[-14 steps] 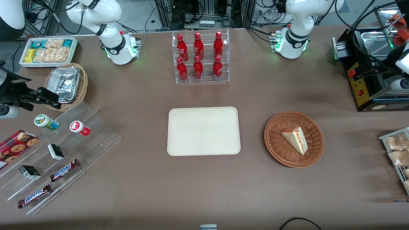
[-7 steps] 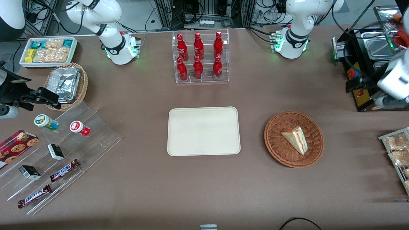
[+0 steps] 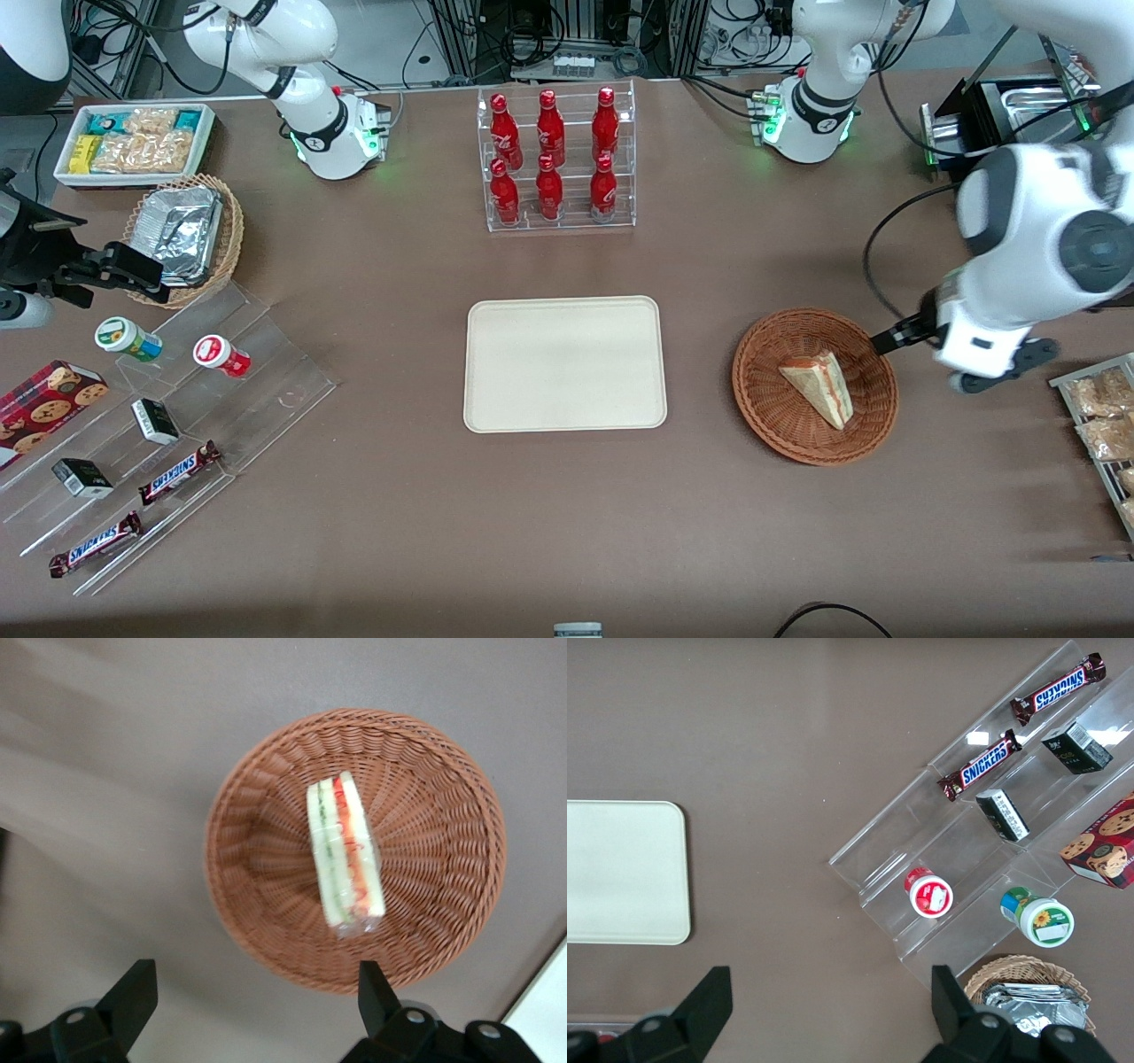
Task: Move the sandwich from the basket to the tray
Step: 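Lower the left gripper onto the wrapped sandwich and close on it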
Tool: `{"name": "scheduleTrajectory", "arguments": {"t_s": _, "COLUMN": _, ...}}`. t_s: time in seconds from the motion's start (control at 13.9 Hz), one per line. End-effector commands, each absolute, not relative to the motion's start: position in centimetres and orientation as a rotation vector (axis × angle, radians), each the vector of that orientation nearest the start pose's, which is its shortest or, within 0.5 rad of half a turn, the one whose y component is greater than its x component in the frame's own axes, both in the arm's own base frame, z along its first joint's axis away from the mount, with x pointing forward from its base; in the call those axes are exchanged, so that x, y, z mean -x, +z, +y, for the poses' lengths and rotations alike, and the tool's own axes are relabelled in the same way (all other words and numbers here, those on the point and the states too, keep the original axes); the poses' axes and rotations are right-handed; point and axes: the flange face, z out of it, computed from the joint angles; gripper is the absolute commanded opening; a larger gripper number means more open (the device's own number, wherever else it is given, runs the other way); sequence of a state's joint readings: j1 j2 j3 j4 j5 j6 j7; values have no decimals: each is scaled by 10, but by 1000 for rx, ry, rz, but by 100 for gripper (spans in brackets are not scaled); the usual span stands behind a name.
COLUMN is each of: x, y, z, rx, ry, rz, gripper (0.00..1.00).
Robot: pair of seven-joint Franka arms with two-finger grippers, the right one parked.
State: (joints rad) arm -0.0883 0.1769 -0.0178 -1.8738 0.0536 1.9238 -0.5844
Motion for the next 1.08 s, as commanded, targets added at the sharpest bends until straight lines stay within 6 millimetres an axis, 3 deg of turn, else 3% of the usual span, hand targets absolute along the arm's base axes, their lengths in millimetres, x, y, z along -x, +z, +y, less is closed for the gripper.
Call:
{"name": "scheduleTrajectory", "arguments": {"t_s": 0.0, "x": -580, "y": 375, "z": -79, "rx": 2945, "ry": 94, "rz": -835, "gripper": 100}}
{"name": "scheduleTrajectory", "arguments": {"t_s": 0.14, "x": -582, "y": 350, "z": -85, "rx": 2924, "ry": 87, "rz": -908, "gripper": 100}}
{"name": "scheduleTrajectory", "arguments": {"t_s": 0.72, "x": -581, "y": 294, "z": -93, "rx": 2944, "ry": -7, "rz": -979, "gripper": 100}}
{"name": "scheduleTrajectory", "arguments": {"t_s": 1.01, "x": -566, "y": 268, "z": -102, "rx": 2974, "ry": -54, "rz": -955, "gripper": 100}}
